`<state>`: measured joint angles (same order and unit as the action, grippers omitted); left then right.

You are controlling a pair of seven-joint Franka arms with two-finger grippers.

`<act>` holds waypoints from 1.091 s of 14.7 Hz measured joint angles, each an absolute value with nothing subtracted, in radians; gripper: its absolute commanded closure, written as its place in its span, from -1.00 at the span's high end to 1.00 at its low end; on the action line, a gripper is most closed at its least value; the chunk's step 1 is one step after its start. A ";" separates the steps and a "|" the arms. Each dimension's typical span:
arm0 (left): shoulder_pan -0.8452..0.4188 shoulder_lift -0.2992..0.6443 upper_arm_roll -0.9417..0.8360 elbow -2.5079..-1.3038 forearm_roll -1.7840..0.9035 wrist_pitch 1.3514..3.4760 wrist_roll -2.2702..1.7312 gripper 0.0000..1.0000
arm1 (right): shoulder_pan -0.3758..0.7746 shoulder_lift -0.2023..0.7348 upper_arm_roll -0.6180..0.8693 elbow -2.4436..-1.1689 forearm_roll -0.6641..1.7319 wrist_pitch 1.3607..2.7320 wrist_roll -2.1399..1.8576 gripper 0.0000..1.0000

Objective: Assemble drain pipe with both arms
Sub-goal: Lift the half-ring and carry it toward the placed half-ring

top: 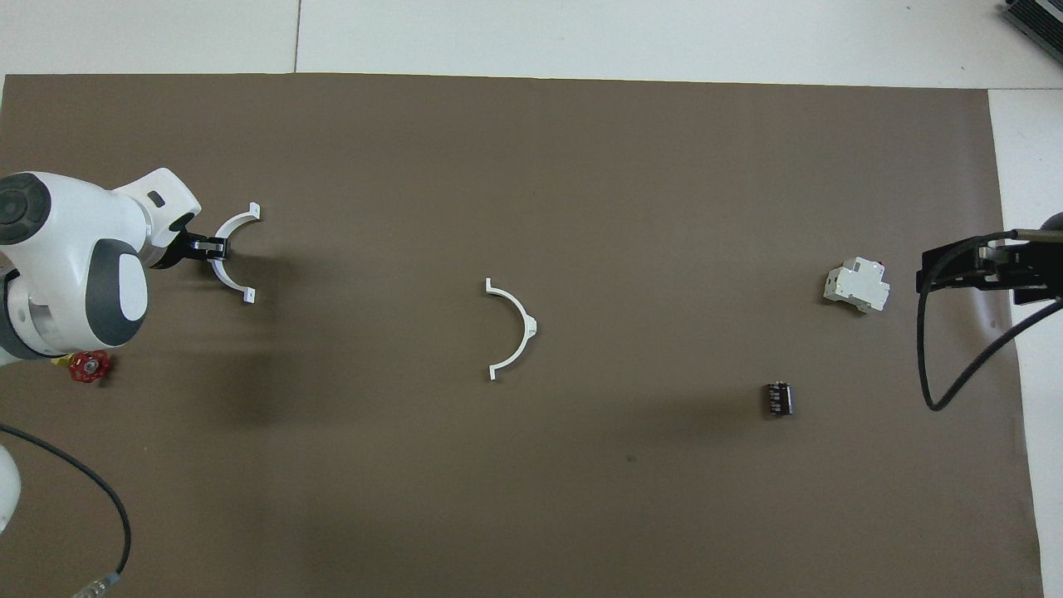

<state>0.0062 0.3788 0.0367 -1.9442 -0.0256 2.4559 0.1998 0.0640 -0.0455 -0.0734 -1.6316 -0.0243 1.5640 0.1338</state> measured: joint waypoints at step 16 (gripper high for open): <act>-0.247 0.238 0.025 -2.028 -0.026 2.375 -0.174 -1.00 | 0.080 -0.046 -0.073 -1.632 -0.027 1.564 0.124 1.00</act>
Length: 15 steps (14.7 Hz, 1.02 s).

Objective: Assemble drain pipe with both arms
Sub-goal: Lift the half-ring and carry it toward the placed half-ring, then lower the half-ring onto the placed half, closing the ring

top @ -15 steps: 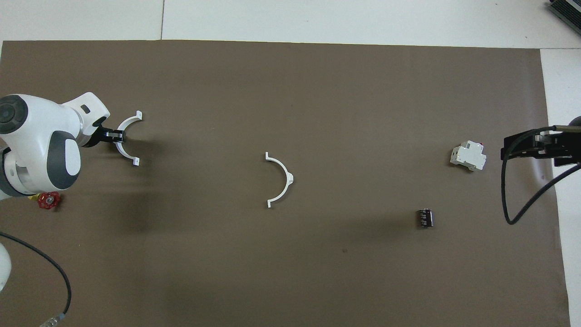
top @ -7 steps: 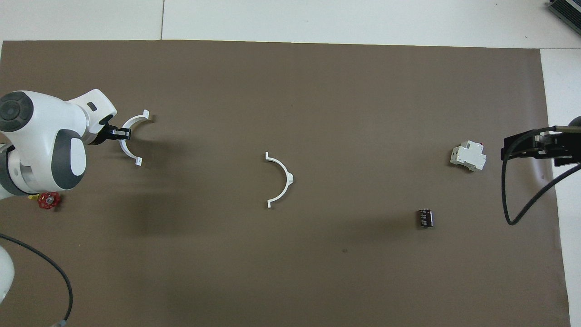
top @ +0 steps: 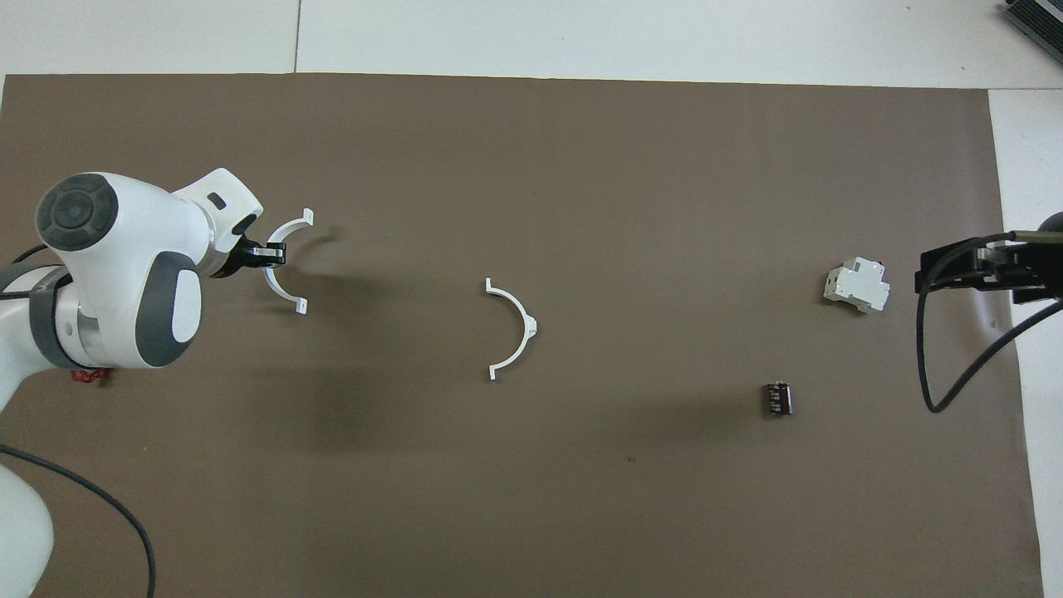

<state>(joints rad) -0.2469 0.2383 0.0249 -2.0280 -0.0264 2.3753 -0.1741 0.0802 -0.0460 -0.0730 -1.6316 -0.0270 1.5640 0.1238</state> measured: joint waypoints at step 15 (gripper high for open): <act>-0.578 0.286 0.026 -2.096 0.088 2.506 -0.625 -1.00 | 0.081 -0.046 -0.075 -1.632 -0.026 1.566 0.124 1.00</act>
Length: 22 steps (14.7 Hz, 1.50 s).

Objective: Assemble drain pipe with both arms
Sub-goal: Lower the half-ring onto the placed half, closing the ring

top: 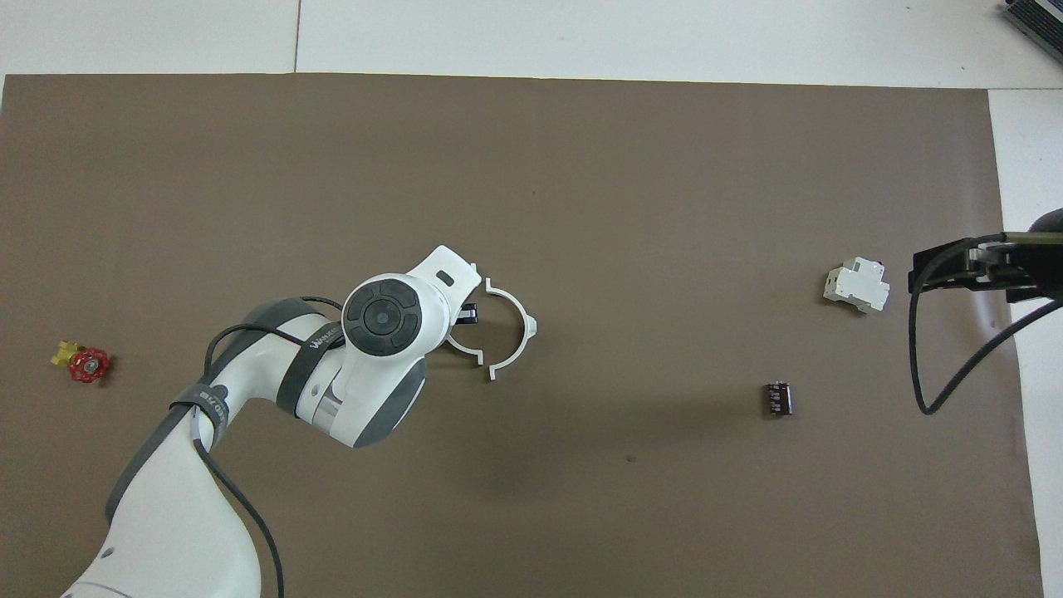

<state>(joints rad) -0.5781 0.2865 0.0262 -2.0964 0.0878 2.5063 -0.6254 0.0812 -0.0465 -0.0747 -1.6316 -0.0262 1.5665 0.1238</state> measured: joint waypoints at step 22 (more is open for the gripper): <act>-0.603 0.273 0.028 -2.107 0.092 2.478 -0.670 -1.00 | 0.082 -0.047 -0.075 -1.632 -0.026 1.566 0.124 1.00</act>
